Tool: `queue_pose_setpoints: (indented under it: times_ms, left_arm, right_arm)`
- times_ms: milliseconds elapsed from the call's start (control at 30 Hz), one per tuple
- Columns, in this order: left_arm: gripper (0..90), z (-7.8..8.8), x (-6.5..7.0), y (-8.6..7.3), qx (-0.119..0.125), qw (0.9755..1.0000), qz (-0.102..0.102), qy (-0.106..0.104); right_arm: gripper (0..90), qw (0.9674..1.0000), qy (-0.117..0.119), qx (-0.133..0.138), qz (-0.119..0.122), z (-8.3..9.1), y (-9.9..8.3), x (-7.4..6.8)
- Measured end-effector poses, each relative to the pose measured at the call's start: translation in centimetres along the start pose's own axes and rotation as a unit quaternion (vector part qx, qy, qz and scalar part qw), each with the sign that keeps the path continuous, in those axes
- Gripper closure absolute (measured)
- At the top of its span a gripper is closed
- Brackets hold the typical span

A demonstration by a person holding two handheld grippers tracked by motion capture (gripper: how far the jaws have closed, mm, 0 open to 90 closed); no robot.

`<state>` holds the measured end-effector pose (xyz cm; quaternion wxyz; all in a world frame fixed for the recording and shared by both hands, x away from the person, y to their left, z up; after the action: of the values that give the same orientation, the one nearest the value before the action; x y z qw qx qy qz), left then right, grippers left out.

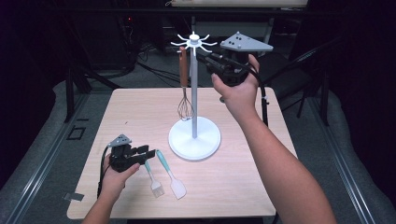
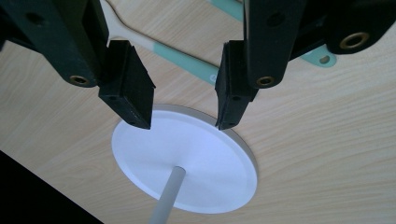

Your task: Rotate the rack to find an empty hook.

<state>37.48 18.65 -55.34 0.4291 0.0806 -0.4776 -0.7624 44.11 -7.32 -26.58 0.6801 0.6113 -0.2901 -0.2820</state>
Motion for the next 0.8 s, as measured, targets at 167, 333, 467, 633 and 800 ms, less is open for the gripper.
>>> queue_pose_setpoints:
  times_ms: [167, 333, 467, 633, 800]
  left_arm:
    - [56.0, 0.1, -0.1, 0.1, 0.007, 1.0000, 0.002, 0.001]
    - [56.0, 0.2, -0.3, 0.0, 0.005, 1.0000, 0.005, 0.003]
    - [55.9, 0.2, -0.3, 0.0, 0.006, 1.0000, 0.006, 0.003]
    - [55.9, 0.2, -0.3, -0.1, 0.005, 0.9999, 0.008, 0.007]
    - [56.0, 0.2, -0.4, 0.0, 0.008, 0.9999, 0.007, 0.007]
  right_arm:
    - [85.6, 0.9999, -0.009, 0.004, 0.011, 0.7, -0.4, -0.1]
    - [78.8, 0.9993, -0.031, -0.011, 0.020, 1.9, -2.3, -0.2]
    - [75.4, 0.9993, -0.029, -0.014, 0.021, 3.0, -3.8, -0.4]
    - [73.4, 0.9996, -0.023, -0.012, 0.011, 4.8, -6.1, -0.6]
    - [72.5, 0.9996, -0.021, -0.020, -0.001, 6.3, -8.7, -0.4]
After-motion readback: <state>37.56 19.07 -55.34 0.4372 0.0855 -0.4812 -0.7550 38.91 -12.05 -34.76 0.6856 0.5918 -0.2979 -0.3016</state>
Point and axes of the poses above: each handheld gripper's, and its own axes: z roughly backward along the jaws, y roughly out of its top, x roughly to its right, the point moved 6 cm from there along -z, roughly forward along the jaws, and after that the axes turned 1 degree about -y, right-handed, at the moved point
